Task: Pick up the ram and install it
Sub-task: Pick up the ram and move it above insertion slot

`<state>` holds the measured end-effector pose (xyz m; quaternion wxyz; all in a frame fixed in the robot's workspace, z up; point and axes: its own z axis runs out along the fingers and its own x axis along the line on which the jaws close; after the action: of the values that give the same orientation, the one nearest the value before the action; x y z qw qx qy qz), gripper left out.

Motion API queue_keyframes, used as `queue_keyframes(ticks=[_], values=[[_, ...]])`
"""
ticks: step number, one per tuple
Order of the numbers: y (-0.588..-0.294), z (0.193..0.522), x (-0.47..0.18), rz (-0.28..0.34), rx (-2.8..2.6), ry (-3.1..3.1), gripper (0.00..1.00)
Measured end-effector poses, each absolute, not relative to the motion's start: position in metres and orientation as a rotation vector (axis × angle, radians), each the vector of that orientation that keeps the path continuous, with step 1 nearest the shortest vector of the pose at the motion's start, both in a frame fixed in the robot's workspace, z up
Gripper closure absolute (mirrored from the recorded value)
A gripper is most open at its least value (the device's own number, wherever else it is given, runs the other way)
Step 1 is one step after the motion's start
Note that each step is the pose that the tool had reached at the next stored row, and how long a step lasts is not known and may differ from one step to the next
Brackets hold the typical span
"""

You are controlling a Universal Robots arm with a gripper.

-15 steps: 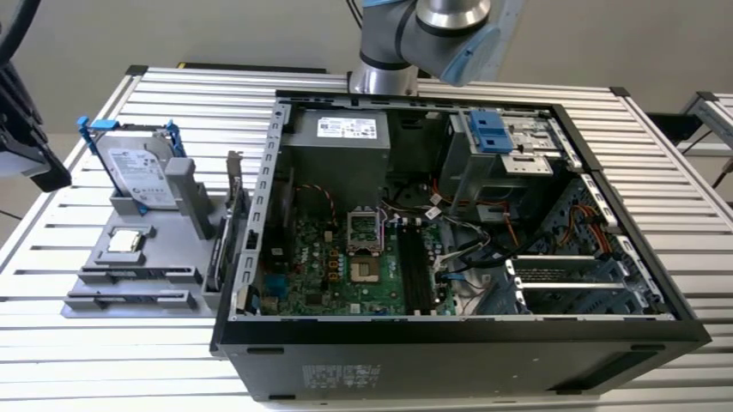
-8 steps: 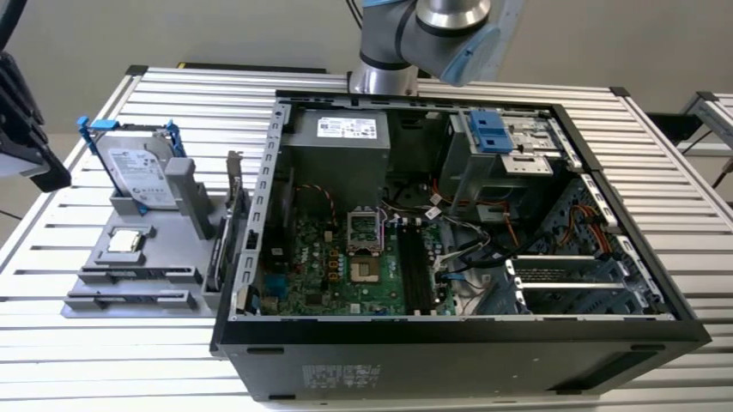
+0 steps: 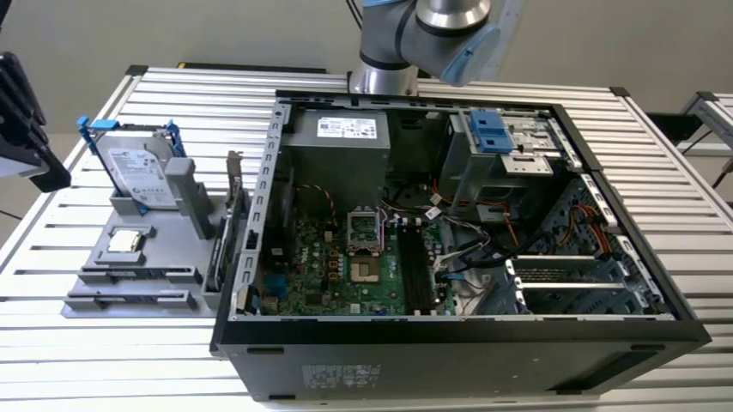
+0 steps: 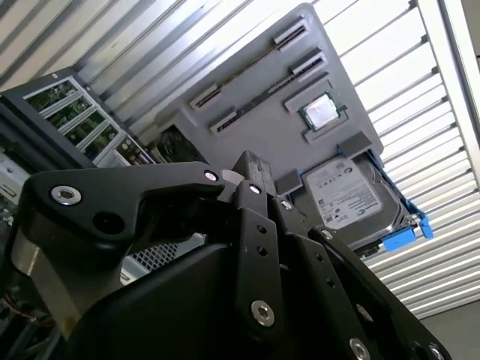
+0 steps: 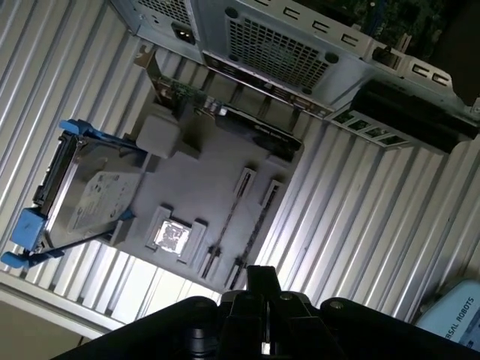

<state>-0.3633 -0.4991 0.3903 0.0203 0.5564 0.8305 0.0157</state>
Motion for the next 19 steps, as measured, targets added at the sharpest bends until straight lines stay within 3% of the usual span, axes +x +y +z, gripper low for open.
queue_keyframes(ticks=[19], values=[[-0.4991, 0.3904, -0.3638, 0.044, 1.872, 2.470, 1.00]])
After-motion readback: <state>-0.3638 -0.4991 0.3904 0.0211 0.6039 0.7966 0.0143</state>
